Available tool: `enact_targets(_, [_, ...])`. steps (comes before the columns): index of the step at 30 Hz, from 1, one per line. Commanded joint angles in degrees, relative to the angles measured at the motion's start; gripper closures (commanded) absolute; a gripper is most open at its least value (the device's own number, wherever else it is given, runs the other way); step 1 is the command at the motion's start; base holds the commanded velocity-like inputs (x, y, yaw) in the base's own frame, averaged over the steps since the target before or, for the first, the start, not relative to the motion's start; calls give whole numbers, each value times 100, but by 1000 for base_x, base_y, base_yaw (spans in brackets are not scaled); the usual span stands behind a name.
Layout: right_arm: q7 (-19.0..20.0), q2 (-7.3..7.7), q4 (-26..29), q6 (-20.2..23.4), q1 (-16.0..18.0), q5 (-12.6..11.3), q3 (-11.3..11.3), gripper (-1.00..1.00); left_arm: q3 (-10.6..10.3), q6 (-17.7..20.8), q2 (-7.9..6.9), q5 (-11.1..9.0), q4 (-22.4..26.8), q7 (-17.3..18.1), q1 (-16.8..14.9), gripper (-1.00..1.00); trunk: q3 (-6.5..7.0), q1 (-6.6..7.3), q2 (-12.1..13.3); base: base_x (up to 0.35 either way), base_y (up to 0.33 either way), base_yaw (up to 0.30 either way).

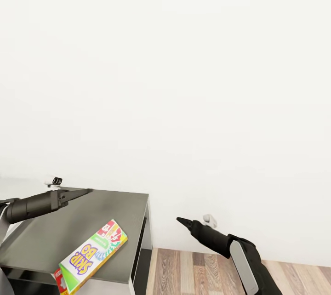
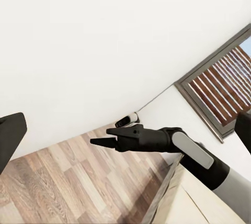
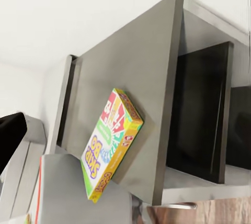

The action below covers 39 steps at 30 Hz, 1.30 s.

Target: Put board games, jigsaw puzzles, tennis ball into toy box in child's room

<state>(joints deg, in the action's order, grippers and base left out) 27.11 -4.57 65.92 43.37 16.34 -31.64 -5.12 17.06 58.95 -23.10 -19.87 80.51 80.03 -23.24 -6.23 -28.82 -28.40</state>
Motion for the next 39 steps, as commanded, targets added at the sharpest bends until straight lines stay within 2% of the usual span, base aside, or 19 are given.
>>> enact_targets(1, [15, -8, -12, 41, 6, 13, -75, -100, 1, 66, -27, -11, 0, 12, -5, -100, -30, -25, -53, 0, 0, 0])
enact_targets(8, [21, 22, -31, 54, 9, -7, -223, -100, 65, 72, -165, -44, -6, 12, -5, -100, -156, -179, -334, 0, 0, 0])
enact_targets(14, [14, 95, -35, 57, 2, -26, -235, -100, 276, 81, -223, -72, -8, 19, -5, -100, -156, -179, -334, 0, 0, 0])
enact_targets(20, [14, 104, -35, 62, 3, -33, -243, -100, 379, 91, -229, -77, -70, 52, -5, -100, -156, -179, -334, 0, 0, 0])
enact_targets(26, [2, 105, -27, 92, 8, -35, -252, -100, 446, 97, -230, -73, -80, 56, -5, -100, -264, -311, -574, -37, 0, 0])
enact_targets(37, [-12, 96, -43, 96, 11, -42, -244, -100, 443, 99, -230, -78, -48, 106, -5, -100, -461, -552, -1016, -15, 0, 0])
enact_targets(39, [-35, 86, -68, 121, 37, -40, -240, -100, 440, 99, -230, -78, -16, 202, -5, -100, -497, -596, -1096, -144, 0, 0])
